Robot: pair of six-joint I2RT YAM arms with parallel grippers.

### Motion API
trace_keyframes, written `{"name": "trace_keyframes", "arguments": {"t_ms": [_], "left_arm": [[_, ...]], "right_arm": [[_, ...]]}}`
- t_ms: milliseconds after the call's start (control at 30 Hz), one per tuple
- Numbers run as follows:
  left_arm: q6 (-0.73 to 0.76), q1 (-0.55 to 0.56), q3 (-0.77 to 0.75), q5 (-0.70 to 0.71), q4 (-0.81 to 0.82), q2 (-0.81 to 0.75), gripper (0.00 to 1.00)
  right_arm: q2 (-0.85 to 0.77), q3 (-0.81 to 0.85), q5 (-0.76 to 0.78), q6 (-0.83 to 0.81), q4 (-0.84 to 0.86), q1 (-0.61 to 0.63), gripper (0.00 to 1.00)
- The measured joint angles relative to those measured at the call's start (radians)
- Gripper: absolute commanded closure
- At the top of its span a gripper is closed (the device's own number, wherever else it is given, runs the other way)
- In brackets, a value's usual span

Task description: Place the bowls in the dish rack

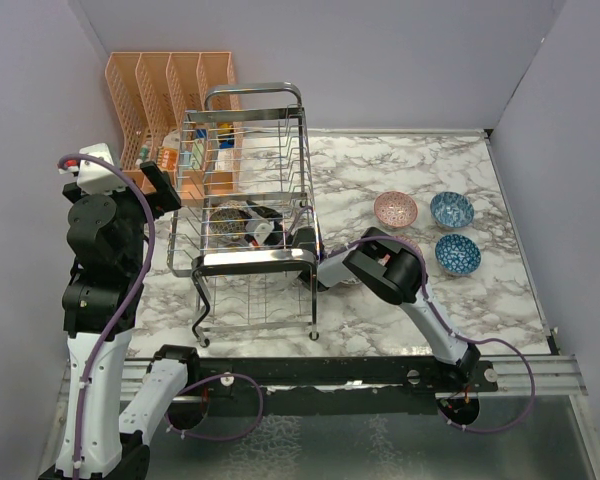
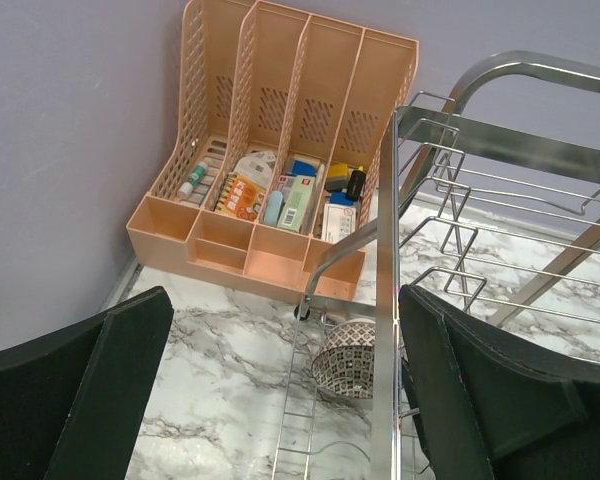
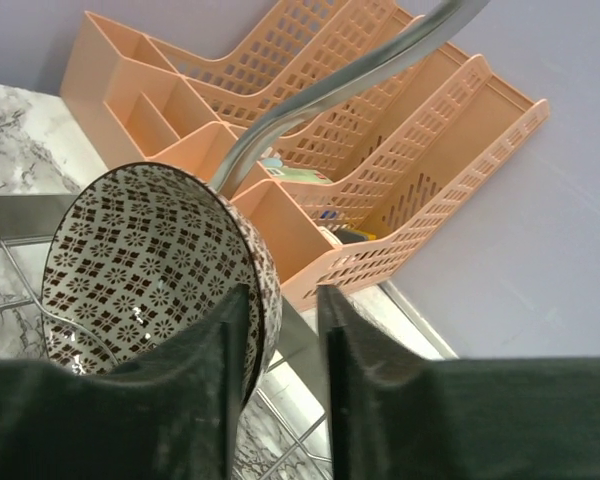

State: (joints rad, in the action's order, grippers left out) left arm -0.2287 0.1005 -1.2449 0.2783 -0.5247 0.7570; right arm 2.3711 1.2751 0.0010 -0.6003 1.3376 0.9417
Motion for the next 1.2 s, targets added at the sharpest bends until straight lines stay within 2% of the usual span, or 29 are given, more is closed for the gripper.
{"name": "trace_keyframes", "arguments": {"t_ms": [133, 233, 400, 733, 967, 1200], "left_arm": [[0.0, 0.0, 0.0, 0.0, 0.0, 0.0, 0.01], [0.0, 0.0, 0.0, 0.0, 0.0, 0.0, 0.01], [0.0, 0.0, 0.0, 0.0, 0.0, 0.0, 0.01], [0.0, 0.0, 0.0, 0.0, 0.0, 0.002, 0.01], [0.0, 0.0, 0.0, 0.001, 0.0, 0.002, 0.01], [0.0, 0.0, 0.0, 0.001, 0.0, 0.002, 0.01]], "right_arm": [[0.0, -0.001, 0.029, -0.006, 0.034, 0.0, 0.57], [0.0, -0.004, 0.055, -0.002, 0.051, 0.0, 0.46], [-0.005, -0.005, 0.049, 0.005, 0.048, 0.0, 0.45], [-0.026, -0.013, -0.106, 0.012, -0.117, -0.002, 0.42], [-0.038, -0.031, -0.124, 0.029, -0.132, -0.011, 0.41], [-0.053, -0.035, -0.124, 0.095, -0.134, -0.032, 0.34]]}}
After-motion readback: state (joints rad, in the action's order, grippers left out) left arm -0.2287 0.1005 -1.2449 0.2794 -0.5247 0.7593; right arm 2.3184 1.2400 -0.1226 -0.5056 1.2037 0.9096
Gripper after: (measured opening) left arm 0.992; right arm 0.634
